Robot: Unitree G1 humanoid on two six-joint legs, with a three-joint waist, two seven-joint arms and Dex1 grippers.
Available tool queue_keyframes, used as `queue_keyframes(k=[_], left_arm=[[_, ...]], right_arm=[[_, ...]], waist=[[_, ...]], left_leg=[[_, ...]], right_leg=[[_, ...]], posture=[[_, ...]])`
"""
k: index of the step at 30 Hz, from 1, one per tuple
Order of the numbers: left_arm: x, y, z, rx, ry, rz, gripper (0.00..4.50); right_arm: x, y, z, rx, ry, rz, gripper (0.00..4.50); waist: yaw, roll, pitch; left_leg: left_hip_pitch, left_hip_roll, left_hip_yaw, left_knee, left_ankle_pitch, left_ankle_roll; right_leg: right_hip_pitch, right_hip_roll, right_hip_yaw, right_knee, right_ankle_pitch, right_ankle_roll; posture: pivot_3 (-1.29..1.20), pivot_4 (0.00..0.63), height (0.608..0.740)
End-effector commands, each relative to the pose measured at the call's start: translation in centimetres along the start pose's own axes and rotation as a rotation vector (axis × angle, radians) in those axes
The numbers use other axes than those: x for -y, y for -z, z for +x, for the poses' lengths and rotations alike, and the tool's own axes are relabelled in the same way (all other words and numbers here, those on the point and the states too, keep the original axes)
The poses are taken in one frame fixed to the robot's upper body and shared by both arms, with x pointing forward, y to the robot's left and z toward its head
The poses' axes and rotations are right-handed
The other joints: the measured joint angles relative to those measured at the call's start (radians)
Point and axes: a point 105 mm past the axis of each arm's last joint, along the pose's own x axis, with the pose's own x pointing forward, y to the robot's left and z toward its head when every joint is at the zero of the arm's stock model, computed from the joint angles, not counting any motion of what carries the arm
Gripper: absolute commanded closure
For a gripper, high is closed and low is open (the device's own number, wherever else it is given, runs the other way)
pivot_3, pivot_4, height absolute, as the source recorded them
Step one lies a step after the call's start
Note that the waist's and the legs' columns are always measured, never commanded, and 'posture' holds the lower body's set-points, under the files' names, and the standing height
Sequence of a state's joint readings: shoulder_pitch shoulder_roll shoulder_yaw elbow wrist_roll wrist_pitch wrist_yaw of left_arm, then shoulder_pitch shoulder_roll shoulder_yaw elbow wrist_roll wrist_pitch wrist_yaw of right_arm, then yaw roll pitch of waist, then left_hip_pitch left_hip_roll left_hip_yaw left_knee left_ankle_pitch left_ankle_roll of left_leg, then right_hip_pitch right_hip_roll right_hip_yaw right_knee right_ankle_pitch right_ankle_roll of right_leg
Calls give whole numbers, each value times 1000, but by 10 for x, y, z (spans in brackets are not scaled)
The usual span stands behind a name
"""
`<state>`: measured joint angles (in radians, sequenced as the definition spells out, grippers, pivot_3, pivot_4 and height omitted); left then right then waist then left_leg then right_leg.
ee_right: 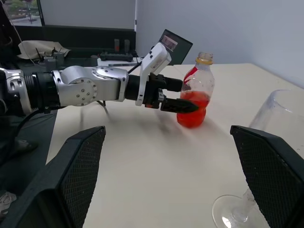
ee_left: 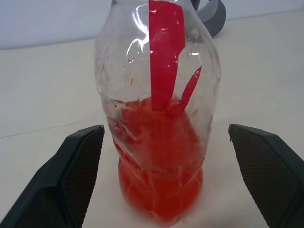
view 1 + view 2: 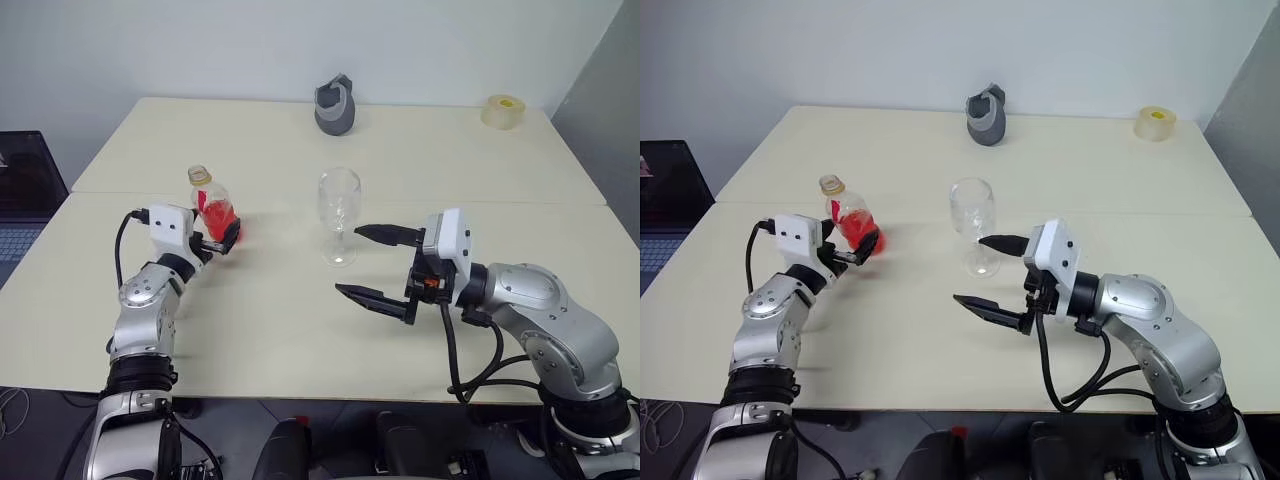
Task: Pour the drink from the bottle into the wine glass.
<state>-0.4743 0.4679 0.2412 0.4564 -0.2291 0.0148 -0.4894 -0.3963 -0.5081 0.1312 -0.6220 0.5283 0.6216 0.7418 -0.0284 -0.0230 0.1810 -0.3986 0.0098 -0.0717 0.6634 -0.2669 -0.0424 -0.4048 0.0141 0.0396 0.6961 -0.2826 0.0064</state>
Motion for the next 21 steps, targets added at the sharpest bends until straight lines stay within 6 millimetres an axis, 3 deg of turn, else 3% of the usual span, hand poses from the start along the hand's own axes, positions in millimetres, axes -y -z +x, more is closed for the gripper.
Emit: queue_keyframes(k=[1,11,21], left_arm=[[0,-11,10,40,4,4,0],[3,-14,30,59,29,-48,0],[9,-21,27,92,64,-64,2572]], right_arm=[[-3,-10,1,23,-16,-53,19],[-1,-10,3,21,-17,-61,19],[-1,-12,3,29,2,-59,0]], waist=[[0,0,0],[0,0,0],[-1,0,0]], left_leg=[[0,0,0,0,0,0],[-1,0,0,1,0,0],[-1,0,0,1,0,0]], right_leg=[[0,0,0,0,0,0],[0,0,-1,0,0,0],[0,0,-1,0,0,0]], posture=[[0,150,740],[0,150,740],[0,150,740]])
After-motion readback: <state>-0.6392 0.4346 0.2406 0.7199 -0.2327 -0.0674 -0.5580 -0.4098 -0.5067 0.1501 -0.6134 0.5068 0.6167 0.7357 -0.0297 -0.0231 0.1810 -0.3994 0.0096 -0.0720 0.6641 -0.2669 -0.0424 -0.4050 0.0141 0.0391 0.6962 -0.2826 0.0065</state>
